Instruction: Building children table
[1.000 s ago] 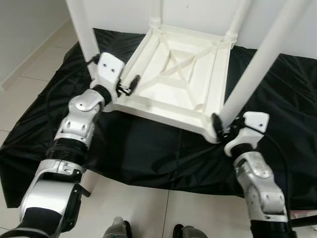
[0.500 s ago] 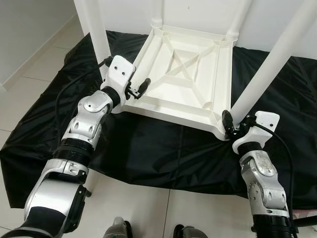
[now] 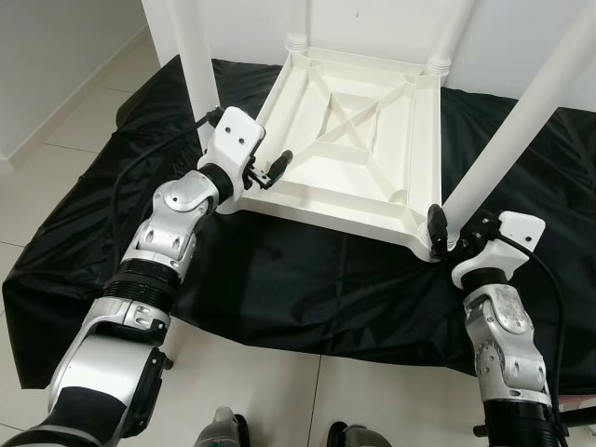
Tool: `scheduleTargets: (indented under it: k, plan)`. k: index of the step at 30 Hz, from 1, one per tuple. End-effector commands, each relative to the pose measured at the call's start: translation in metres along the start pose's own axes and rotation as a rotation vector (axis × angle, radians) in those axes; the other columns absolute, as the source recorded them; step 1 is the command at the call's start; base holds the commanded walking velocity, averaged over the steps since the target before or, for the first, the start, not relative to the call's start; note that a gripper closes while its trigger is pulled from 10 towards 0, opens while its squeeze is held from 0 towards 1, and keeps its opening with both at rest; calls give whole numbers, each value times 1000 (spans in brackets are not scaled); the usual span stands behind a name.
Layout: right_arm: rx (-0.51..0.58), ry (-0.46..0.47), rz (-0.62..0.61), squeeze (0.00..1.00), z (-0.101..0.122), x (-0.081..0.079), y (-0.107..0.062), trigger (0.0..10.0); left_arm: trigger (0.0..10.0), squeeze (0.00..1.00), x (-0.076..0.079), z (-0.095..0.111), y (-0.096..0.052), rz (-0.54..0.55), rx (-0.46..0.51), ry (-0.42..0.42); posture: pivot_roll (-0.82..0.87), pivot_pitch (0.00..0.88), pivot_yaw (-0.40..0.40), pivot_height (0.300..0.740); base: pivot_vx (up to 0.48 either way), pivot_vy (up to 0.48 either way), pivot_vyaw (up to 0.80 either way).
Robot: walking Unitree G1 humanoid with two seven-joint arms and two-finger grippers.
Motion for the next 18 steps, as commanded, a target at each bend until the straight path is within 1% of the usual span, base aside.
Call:
scheduleTargets:
  k: [1,3,4,6,7,8,11,15,17,18]
  plan:
    - [0,-46,-146,1000,-3,40,-14,10000,10000,0,-39,-3,-18,168,-26,12,-68,124,18,740,0,0,0]
    - [25,-41,-105,1000,-3,36,-19,10000,10000,0,-39,-4,-20,164,-25,13,-67,127,17,740,0,0,0]
    - [25,-41,-105,1000,-3,36,-19,10000,10000,0,-39,-4,-20,164,-25,13,-67,127,17,740,0,0,0]
    - [58,-37,-26,1000,-4,25,-28,10000,10000,0,-38,-6,-22,153,-27,17,-65,129,16,740,0,0,0]
    - [57,-37,-5,145,-7,21,-32,10000,10000,0,-37,-7,-24,145,-26,17,-64,132,16,740,0,0,0]
    - [55,-47,-7,0,-9,20,-36,10000,10000,0,-36,-8,-24,135,-25,12,-64,132,17,740,0,0,0]
    - [54,-56,-6,0,-12,19,-40,10000,10000,0,-33,-8,-25,118,-19,2,-65,135,17,740,0,0,0]
    - [80,-69,42,0,-13,14,-48,10000,10000,0,-25,-11,-28,78,-7,8,-69,139,21,740,0,0,0]
    - [86,-70,47,0,-12,14,-48,10000,10000,0,-22,-12,-29,68,-6,6,-70,140,23,740,0,0,0]
    - [93,-62,36,0,-11,16,-45,10000,10000,0,-21,-12,-29,62,-5,3,-70,140,24,740,0,0,0]
Point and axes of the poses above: a point about 5 cm out from each wrist's last joint towards the gripper, its own y axis pointing out of the wrist towards the gripper, its own z axis along the axis of the wrist's last joint, x = y × z, the point moved 1 cm from there along y, pointing out of the wrist towards the gripper, and after that the axes turned 7 degrees about -y, right-handed, at the moved point
